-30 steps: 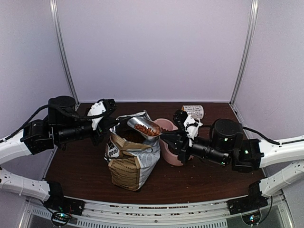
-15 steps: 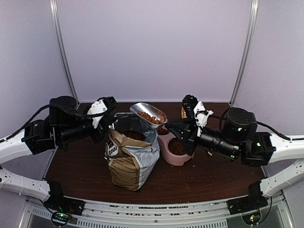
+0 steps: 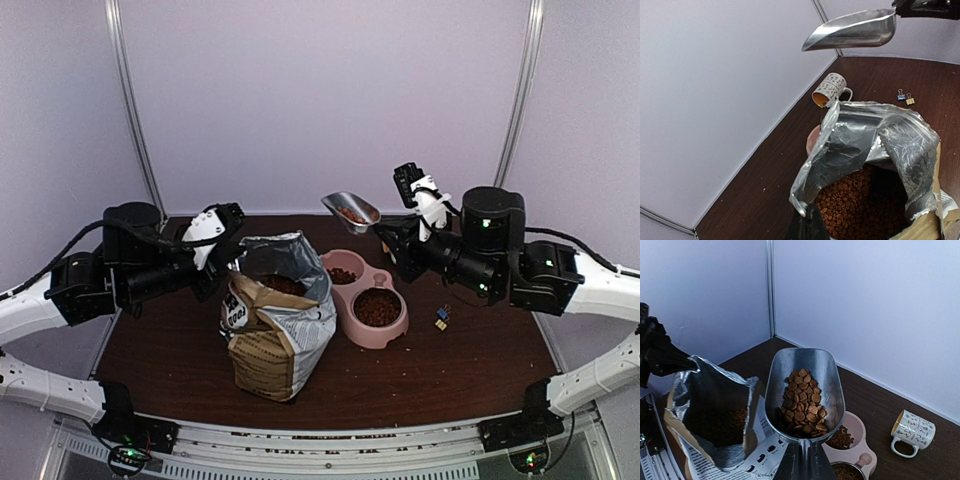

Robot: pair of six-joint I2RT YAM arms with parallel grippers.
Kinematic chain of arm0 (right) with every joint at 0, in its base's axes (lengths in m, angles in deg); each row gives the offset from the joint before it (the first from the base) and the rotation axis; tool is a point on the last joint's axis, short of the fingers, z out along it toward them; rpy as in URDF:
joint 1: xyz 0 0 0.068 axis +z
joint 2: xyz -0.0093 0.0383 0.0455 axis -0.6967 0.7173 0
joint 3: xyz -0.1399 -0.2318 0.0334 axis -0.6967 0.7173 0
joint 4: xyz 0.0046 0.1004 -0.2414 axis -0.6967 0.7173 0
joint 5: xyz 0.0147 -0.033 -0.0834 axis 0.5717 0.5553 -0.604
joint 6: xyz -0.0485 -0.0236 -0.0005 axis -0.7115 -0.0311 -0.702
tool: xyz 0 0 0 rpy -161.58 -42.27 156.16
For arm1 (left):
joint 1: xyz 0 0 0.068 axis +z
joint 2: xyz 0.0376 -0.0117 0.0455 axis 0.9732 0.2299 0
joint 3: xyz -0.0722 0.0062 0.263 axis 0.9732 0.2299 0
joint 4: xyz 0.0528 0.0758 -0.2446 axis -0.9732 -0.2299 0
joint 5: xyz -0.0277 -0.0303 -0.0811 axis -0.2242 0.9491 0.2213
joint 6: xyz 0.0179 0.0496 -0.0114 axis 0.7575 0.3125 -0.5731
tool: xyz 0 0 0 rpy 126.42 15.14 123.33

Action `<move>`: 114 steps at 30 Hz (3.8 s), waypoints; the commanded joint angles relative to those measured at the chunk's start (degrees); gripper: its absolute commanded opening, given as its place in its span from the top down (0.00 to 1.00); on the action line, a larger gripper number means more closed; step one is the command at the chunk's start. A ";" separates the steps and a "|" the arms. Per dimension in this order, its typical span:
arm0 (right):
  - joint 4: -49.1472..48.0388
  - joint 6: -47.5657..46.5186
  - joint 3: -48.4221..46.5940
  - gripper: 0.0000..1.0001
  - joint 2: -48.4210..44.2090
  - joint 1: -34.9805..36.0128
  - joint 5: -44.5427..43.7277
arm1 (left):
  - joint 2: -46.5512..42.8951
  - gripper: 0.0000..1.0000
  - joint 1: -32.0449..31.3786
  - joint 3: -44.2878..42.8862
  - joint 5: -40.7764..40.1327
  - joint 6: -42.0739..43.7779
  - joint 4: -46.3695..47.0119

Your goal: Serve the pet food

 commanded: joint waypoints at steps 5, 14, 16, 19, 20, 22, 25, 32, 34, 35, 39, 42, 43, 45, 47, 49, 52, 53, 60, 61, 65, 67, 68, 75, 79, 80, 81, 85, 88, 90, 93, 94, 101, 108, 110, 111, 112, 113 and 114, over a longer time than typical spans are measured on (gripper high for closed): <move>7.45 6.16 -1.25 1.00 6.43 -8.09 4.54 | -1.66 1.00 0.12 -1.69 -0.84 0.96 7.75; 9.79 7.61 -2.20 1.00 15.64 -12.97 9.41 | -1.59 1.00 0.12 -1.79 0.20 0.89 7.51; 10.73 7.95 -2.99 1.00 17.51 -13.80 9.72 | -1.60 1.00 0.12 -1.77 0.31 0.87 7.48; 11.70 8.35 -3.72 1.00 19.67 -14.80 10.41 | -1.60 1.00 0.12 -1.79 0.49 0.87 7.48; 11.98 8.50 -3.97 1.00 20.39 -15.16 10.78 | -1.61 1.00 0.12 -1.78 0.51 0.87 7.48; 12.65 8.70 -4.53 1.00 21.68 -15.78 11.33 | -1.61 1.00 0.12 -1.79 0.58 0.80 7.48; 13.99 8.86 -5.69 1.00 23.78 -16.54 12.25 | -1.52 1.00 0.12 -1.79 0.72 0.76 7.41; 16.05 9.15 -7.73 1.00 27.03 -17.80 12.77 | -1.39 1.00 0.12 -1.88 0.86 0.74 7.39; 16.94 9.17 -8.38 1.00 27.82 -18.08 12.93 | -1.41 1.00 0.12 -1.88 0.97 0.74 7.32; 17.24 9.10 -8.59 1.00 28.11 -18.18 12.96 | -1.42 1.00 0.12 -1.88 0.93 0.78 7.31; 19.02 8.92 -10.01 1.00 29.40 -18.58 12.84 | -1.35 1.00 0.12 -1.84 0.93 0.78 7.26; 20.60 8.58 -11.22 1.00 30.42 -18.66 12.53 | -1.13 1.00 0.12 -1.88 1.01 0.75 7.30; 21.00 8.44 -11.56 1.00 30.70 -18.68 12.38 | -1.12 1.00 0.12 -1.88 1.02 0.78 7.30; 21.80 8.24 -12.16 1.00 31.18 -18.69 12.20 | -1.06 1.00 0.12 -1.84 1.08 0.73 7.30; 22.35 8.00 -12.69 1.00 31.49 -18.72 12.03 | -1.08 1.00 0.12 -1.88 1.10 0.78 7.30; 23.08 7.74 -13.35 1.00 31.90 -18.75 11.74 | -1.01 1.00 0.11 -1.86 1.16 0.75 7.30; 24.55 7.29 -14.72 1.00 32.60 -18.85 11.27 | -1.01 1.00 0.12 -1.86 1.15 0.76 7.30; 25.15 7.12 -15.20 1.00 32.79 -18.85 11.13 | -1.07 1.00 0.12 -1.96 1.15 0.72 7.30; 29.02 6.18 -18.55 1.00 34.48 -19.04 10.40 | -1.24 1.00 0.12 -1.97 1.19 0.78 7.22; 29.81 5.92 -19.08 1.00 34.78 -19.07 10.25 | -1.30 1.00 0.12 -1.97 1.28 0.74 7.22; 33.85 4.69 -22.42 1.00 36.01 -19.37 9.42 | -1.41 1.00 0.12 -1.97 1.33 0.78 7.22; 36.23 3.93 -24.23 1.00 36.72 -19.39 9.07 | -1.32 1.00 0.12 -2.04 1.38 0.78 7.13; 37.45 3.52 -25.19 1.00 37.09 -19.39 8.73 | -1.36 1.00 0.12 -2.04 1.39 0.70 7.13; 44.71 0.24 -30.48 1.00 39.74 -19.45 7.70 | -1.44 1.00 0.13 -2.11 1.37 0.74 7.06; 45.78 -0.56 -31.85 1.00 39.83 -19.35 6.64 | -1.42 1.00 0.12 -2.14 1.43 0.65 7.01; 45.71 -0.77 -32.03 1.00 39.55 -19.37 6.66 | -1.41 1.00 0.12 -2.08 1.41 0.68 6.97; 45.46 -1.06 -32.01 1.00 39.24 -19.39 6.81 | -1.43 1.00 0.12 -2.07 1.44 0.76 6.95; 43.66 -2.17 -31.35 1.00 36.89 -19.39 7.30 | -1.43 1.00 0.12 -2.08 1.48 0.78 6.95; 40.75 -2.88 -29.29 1.00 33.81 -19.35 8.34 | -1.39 1.00 0.12 -2.10 1.46 0.83 6.87; 38.44 -2.96 -27.32 1.00 31.43 -19.35 8.90 | -1.36 1.00 0.12 -2.20 1.46 0.87 6.86; 34.79 -2.33 -23.81 1.00 27.44 -19.35 8.91 | -1.24 1.00 0.12 -2.10 1.43 0.93 6.86; 33.45 -1.77 -22.38 1.00 26.11 -19.39 8.68 | -1.26 1.00 0.12 -2.13 1.39 0.95 6.86; 24.77 4.46 -9.39 1.00 14.29 -19.47 4.84 | -1.00 1.00 0.12 -2.08 1.41 0.98 6.86; 18.52 11.70 4.67 1.00 1.31 -20.39 -3.59 | -0.69 1.00 0.12 -2.17 1.91 0.81 6.84; 17.08 13.34 8.78 1.00 -2.08 -21.39 -7.00 | -0.62 1.00 0.12 -2.23 1.88 0.85 6.78; 16.92 14.44 10.81 1.00 -3.49 -22.09 -9.04 | -0.57 1.00 0.12 -2.23 1.82 0.87 6.82; 17.28 15.80 12.42 1.00 -4.60 -23.29 -11.05 | -0.56 1.00 0.12 -2.22 1.81 0.87 6.78; 17.59 17.30 14.18 1.00 -5.57 -25.01 -12.25 | -0.48 1.00 0.12 -2.17 1.74 0.86 6.78; 17.59 18.74 16.00 1.00 -6.61 -26.82 -12.51 | -0.43 1.00 0.12 -2.22 1.70 0.87 6.82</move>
